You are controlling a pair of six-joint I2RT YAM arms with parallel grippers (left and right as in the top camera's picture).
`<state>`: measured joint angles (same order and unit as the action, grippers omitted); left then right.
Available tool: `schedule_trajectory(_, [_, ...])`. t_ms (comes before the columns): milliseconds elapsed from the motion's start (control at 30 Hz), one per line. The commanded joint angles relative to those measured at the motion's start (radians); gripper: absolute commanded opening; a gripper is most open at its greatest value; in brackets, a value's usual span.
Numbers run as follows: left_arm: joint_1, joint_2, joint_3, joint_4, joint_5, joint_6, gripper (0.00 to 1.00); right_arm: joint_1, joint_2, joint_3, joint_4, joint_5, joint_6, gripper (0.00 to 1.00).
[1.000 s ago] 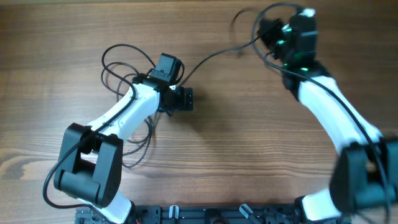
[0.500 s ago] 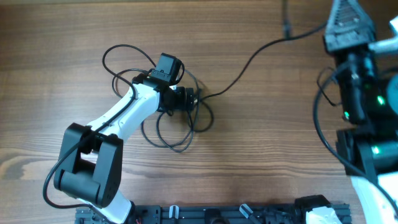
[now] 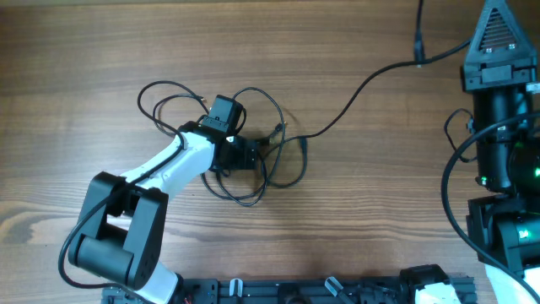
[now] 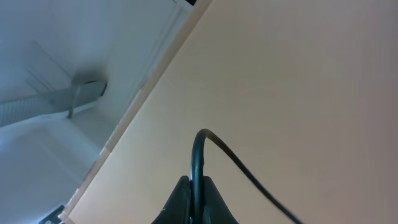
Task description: Untangle cables
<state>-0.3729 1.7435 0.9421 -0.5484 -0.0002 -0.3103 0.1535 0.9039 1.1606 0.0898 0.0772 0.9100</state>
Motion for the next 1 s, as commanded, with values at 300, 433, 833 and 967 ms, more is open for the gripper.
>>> schedule_trajectory(300, [0.003, -0.112, -0.046, 0.069, 0.135, 0.119, 1.0, -0.003, -0.005, 0.014, -0.061, 0.079, -0.033, 0.05])
schedule_trajectory(433, [-0.017, -0.206, -0.046, 0.158, 0.274, 0.353, 1.0, -0.003, -0.005, 0.014, -0.046, 0.043, 0.001, 0.05])
schedule_trajectory(833, [-0.213, -0.205, -0.046, 0.333, 0.28, 0.888, 1.0, -0.003, -0.005, 0.014, 0.039, -0.184, 0.067, 0.04])
schedule_trajectory(967, [-0.232, -0.204, -0.046, 0.349, 0.28, 0.909, 1.0, -0.003, -0.005, 0.014, 0.109, -0.24, 0.119, 0.04])
